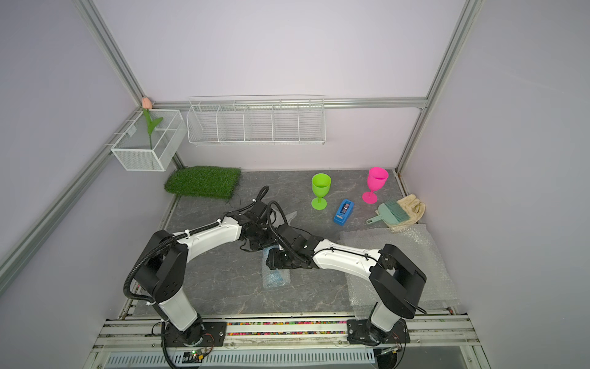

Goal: Wrap wine glasses in bubble wrap
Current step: Adjust the bubble wrap at the center of the board.

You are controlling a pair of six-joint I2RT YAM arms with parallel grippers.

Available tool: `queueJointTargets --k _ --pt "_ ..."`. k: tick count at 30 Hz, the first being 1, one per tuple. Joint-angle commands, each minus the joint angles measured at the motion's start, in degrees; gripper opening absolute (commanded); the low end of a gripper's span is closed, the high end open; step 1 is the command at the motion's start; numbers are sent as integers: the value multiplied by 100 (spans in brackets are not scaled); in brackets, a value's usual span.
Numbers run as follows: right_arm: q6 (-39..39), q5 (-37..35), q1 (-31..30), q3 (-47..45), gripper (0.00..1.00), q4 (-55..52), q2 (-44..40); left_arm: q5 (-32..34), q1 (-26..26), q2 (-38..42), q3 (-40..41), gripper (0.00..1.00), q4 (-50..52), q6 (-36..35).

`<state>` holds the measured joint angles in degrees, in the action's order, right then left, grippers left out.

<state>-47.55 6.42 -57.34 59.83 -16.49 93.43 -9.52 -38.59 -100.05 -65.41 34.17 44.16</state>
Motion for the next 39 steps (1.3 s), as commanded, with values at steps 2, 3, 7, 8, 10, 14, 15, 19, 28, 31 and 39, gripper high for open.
queueJointTargets --k 2,3,7,8,10,14,15,19,28,31,39 --pt "281 -783 -288 326 55 -550 203 25 -19 -68 245 50 -101 239" --pt "311 -886 -343 392 55 -647 262 8 -17 -46 276 50 -133 271" --pt "432 -1379 -529 639 54 -1007 418 -76 -8 35 409 52 -296 460" --pt "462 -1492 -569 690 54 -1087 465 -93 -2 59 435 52 -326 501" --pt "494 -1679 -647 794 52 -1218 581 -112 0 95 463 52 -346 578" --pt "564 -1823 -705 938 43 -1349 746 -134 9 200 533 55 -392 714" --pt "593 -1888 -735 966 39 -1395 745 -136 9 228 553 55 -402 749" --pt "691 -1980 -762 951 23 -1436 611 -114 10 362 621 57 -416 826" --pt "1858 -1615 -689 693 7 -1359 212 271 186 881 529 88 127 580" --pt "2503 -1330 -604 565 7 -1339 132 394 333 1117 533 95 327 410" --pt "3916 -1459 -595 292 7 -1628 -250 718 776 1451 426 99 947 29"
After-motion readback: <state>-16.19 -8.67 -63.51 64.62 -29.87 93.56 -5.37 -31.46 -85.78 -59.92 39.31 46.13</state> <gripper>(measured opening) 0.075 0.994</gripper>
